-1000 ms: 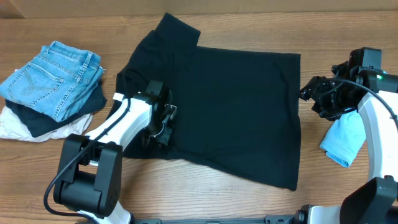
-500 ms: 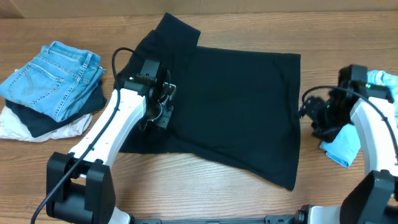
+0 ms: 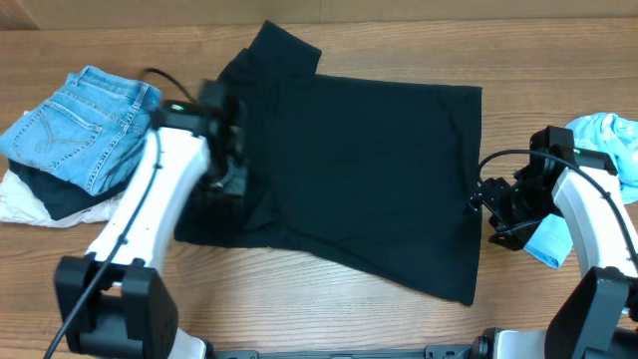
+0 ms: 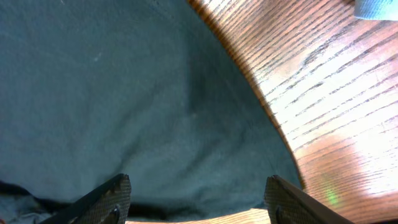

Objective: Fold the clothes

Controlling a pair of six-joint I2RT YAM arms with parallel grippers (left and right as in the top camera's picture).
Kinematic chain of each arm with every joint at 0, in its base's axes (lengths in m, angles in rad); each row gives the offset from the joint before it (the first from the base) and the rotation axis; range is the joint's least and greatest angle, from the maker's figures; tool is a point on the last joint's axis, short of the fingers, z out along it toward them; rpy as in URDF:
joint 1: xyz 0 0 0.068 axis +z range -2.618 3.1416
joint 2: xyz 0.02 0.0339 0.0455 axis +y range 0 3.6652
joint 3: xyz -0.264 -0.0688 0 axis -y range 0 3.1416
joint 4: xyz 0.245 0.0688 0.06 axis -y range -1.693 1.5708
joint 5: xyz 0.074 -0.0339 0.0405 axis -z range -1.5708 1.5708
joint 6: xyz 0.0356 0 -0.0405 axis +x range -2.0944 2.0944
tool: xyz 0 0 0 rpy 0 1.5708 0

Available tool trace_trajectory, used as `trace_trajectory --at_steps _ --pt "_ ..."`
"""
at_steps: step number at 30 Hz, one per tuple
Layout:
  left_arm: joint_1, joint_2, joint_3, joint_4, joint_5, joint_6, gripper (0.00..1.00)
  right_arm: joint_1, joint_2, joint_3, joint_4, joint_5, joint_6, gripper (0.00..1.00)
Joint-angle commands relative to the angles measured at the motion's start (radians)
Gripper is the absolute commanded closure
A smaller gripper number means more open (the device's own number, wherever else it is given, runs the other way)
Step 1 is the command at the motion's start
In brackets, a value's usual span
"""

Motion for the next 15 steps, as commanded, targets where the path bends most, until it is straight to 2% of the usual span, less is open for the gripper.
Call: trace_trajectory --at_steps 1,5,10,13,15 --pt "0.129 -0.035 0.035 -0.059 0.032 -0.092 0.47 -0.003 -0.012 -0.002 -0.018 -0.008 -0.005 0.26" --pt "0.231 -0.035 0.005 -0.084 0.055 -0.074 0.47 -0.003 -0.012 -0.007 -0.062 -0.007 -0.005 0.22" --pt "0.235 -0.035 0.004 -0.069 0.053 -0.053 0.46 -0.003 -0.012 -0.036 -0.148 -0.008 0.031 0.23" --pt "0.235 -0.035 0.004 -0.04 0.08 -0.032 0.46 0.0 -0.012 -0.122 -0.158 -0.029 0.018 0.32" --pt "0.235 -0.035 0.004 -0.024 0.118 0.001 0.46 0.011 -0.012 -0.166 -0.17 -0.034 -0.002 0.33"
